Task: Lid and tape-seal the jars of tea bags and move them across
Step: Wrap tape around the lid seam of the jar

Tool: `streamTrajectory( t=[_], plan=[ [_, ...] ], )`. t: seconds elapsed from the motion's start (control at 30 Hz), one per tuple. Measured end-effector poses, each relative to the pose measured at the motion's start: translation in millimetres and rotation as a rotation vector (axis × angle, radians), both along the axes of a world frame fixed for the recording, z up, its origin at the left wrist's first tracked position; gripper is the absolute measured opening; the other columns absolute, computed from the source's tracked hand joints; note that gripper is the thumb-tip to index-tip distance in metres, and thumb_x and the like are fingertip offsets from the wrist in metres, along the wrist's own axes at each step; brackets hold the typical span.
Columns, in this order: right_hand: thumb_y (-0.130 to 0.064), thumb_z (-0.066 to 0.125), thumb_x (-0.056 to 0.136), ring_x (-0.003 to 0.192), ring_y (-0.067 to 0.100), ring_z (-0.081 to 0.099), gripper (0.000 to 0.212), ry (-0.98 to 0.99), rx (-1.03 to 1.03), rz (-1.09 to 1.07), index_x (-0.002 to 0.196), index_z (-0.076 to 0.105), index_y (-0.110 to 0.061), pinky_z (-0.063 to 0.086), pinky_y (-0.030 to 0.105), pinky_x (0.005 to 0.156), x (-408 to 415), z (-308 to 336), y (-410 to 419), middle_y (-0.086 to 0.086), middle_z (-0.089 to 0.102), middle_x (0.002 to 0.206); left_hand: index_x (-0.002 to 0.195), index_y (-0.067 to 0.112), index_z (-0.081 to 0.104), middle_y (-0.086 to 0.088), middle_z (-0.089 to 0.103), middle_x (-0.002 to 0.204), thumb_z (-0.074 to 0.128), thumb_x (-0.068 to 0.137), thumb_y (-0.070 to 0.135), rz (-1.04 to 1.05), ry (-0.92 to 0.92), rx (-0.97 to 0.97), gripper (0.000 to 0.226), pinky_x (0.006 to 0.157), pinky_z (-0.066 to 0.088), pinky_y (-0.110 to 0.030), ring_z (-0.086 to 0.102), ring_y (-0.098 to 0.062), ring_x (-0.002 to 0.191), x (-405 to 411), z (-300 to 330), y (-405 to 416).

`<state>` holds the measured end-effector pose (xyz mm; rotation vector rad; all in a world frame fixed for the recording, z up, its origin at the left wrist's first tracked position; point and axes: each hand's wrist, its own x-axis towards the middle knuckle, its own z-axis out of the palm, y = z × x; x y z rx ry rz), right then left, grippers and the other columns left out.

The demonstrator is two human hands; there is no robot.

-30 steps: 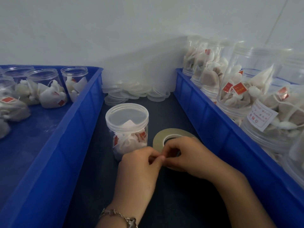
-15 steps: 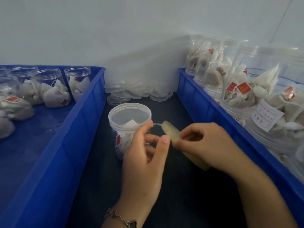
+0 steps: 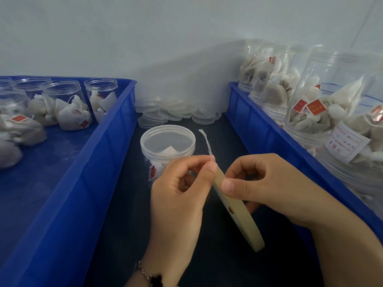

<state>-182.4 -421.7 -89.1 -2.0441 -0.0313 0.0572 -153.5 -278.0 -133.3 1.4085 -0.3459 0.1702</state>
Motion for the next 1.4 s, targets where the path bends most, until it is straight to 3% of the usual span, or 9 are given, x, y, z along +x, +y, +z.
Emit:
streamTrajectory(
  t=[0.2,0.3,0.43,0.53,0.77,0.93,1.1,1.23,1.4],
  plan=[
    [-0.06,0.055,0.057,0.054,0.007,0.064,0.045,-0.111,0.011,-0.102,0.075,0.066,-0.02,0.048,0.014,0.049,4,-1,6,-0.007,0.067,0.063,0.079,0.027,0.071,0.008,0.072,0.08,0.063,0.079,0.02,-0.016,-0.032,-0.024,0.011,0.06,0.052,-0.013,0.069,-0.008,0.075,-1,-1,1],
    [-0.051,0.051,0.063,0.064,0.0,0.062,0.031,-0.319,0.006,-0.171,0.083,0.066,-0.033,0.046,0.008,0.052,5,-2,9,-0.018,0.067,0.075,0.077,0.031,0.071,0.01,0.072,0.078,0.064,0.075,0.027,-0.009,-0.054,0.002,0.008,0.061,0.052,-0.013,0.069,-0.008,0.075,-3,3,2],
    [-0.049,0.058,0.063,0.076,0.003,0.064,0.027,-0.405,0.051,-0.079,0.083,0.069,-0.035,0.05,0.011,0.064,2,-3,15,-0.014,0.07,0.081,0.077,0.033,0.07,0.008,0.071,0.077,0.06,0.066,0.046,-0.004,-0.079,0.02,0.02,0.065,0.055,-0.019,0.069,-0.01,0.075,-5,5,1],
    [-0.049,0.062,0.062,0.078,0.006,0.066,0.028,-0.403,0.08,-0.058,0.081,0.072,-0.03,0.053,0.017,0.07,2,-4,16,-0.01,0.071,0.082,0.074,0.031,0.072,0.007,0.071,0.074,0.06,0.065,0.049,0.002,-0.1,0.029,0.023,0.063,0.055,-0.019,0.068,-0.01,0.072,-4,5,2],
    [-0.04,0.062,0.064,0.061,0.007,0.059,0.025,-0.353,0.255,-0.088,0.073,0.069,-0.018,0.049,0.015,0.055,3,-5,18,-0.003,0.066,0.069,0.075,0.026,0.071,0.007,0.068,0.073,0.068,0.081,0.03,0.034,-0.25,0.107,0.007,0.059,0.052,-0.017,0.067,-0.011,0.07,-4,4,2],
    [-0.019,0.061,0.077,0.051,0.001,0.054,0.011,-0.404,0.263,-0.152,0.072,0.063,-0.01,0.044,0.011,0.049,3,-9,28,-0.006,0.059,0.059,0.078,0.027,0.071,0.008,0.069,0.073,0.061,0.078,0.035,0.14,-0.285,0.073,0.013,0.06,0.054,-0.022,0.068,-0.013,0.069,-8,1,-1],
    [-0.025,0.06,0.074,0.055,0.006,0.056,0.011,-0.385,0.27,-0.162,0.074,0.063,-0.014,0.049,0.016,0.051,4,-9,29,-0.002,0.06,0.063,0.075,0.032,0.073,0.007,0.071,0.074,0.071,0.073,0.043,0.079,-0.147,0.016,0.012,0.056,0.054,-0.019,0.07,-0.012,0.069,-7,3,1],
    [-0.039,0.056,0.066,0.057,0.01,0.058,0.029,-0.364,0.347,-0.139,0.078,0.063,-0.014,0.052,0.019,0.055,3,-7,26,-0.003,0.061,0.063,0.099,0.043,0.064,0.009,0.072,0.075,0.059,0.068,0.043,0.011,0.023,-0.153,0.031,0.056,0.052,-0.014,0.07,-0.007,0.067,-5,6,0],
    [-0.039,0.054,0.068,0.059,0.003,0.058,0.03,-0.386,0.239,-0.088,0.082,0.063,-0.015,0.049,0.015,0.056,3,-6,29,-0.007,0.062,0.066,0.086,0.039,0.071,0.016,0.071,0.086,0.07,0.077,0.041,0.027,-0.22,0.026,0.009,0.066,0.051,-0.011,0.068,-0.003,0.082,0,10,8]
  ],
)
